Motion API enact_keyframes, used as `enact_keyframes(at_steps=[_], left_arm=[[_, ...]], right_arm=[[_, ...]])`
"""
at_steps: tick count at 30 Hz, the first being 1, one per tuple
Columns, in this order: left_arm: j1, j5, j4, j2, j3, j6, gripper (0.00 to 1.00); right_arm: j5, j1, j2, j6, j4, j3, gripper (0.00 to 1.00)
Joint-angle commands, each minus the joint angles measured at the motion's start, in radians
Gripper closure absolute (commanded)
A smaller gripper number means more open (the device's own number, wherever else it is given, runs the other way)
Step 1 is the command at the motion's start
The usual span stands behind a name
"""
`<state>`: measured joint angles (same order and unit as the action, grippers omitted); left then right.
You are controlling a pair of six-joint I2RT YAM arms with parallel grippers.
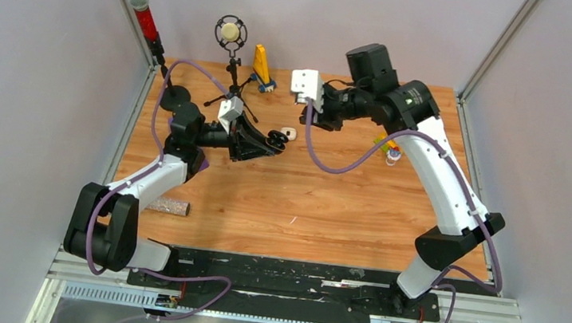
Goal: Insert the wireless bluetooth earbuds into the charging case
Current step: Place the earbud in the charging case.
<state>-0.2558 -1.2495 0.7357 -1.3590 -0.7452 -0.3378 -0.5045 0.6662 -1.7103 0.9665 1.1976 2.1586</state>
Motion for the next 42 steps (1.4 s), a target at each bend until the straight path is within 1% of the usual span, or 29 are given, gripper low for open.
enact_keyframes(at_steps=[1, 9, 14, 18, 28, 42], left_arm=[[-0.002, -0.035, 0.038, 0.021, -0.042, -0.008, 1.0], [-0.002, -0.064, 0.088, 0.032, -0.046, -0.057, 1.0], [-0.002, -0.069, 0.146, 0.034, -0.046, -0.112, 1.0], [-0.002, -0.066, 0.17, 0.035, -0.043, -0.136, 1.0], [-0.001, -0.059, 0.188, 0.032, -0.039, -0.149, 1.0], [-0.002, -0.051, 0.188, 0.028, -0.043, -0.155, 1.0]], right_arm=[[-0.323, -0.064, 0.069, -0.181, -0.054, -0.055, 0.78], [-0.488, -0.085, 0.112, -0.342, -0.232, -0.231, 0.78], [-0.465, -0.085, 0.121, -0.375, -0.341, -0.323, 0.79], [-0.46, -0.085, 0.13, -0.405, -0.395, -0.372, 0.8], [-0.457, -0.083, 0.112, -0.44, -0.44, -0.372, 0.81], [-0.409, -0.047, 0.119, -0.388, -0.432, -0.419, 0.81]])
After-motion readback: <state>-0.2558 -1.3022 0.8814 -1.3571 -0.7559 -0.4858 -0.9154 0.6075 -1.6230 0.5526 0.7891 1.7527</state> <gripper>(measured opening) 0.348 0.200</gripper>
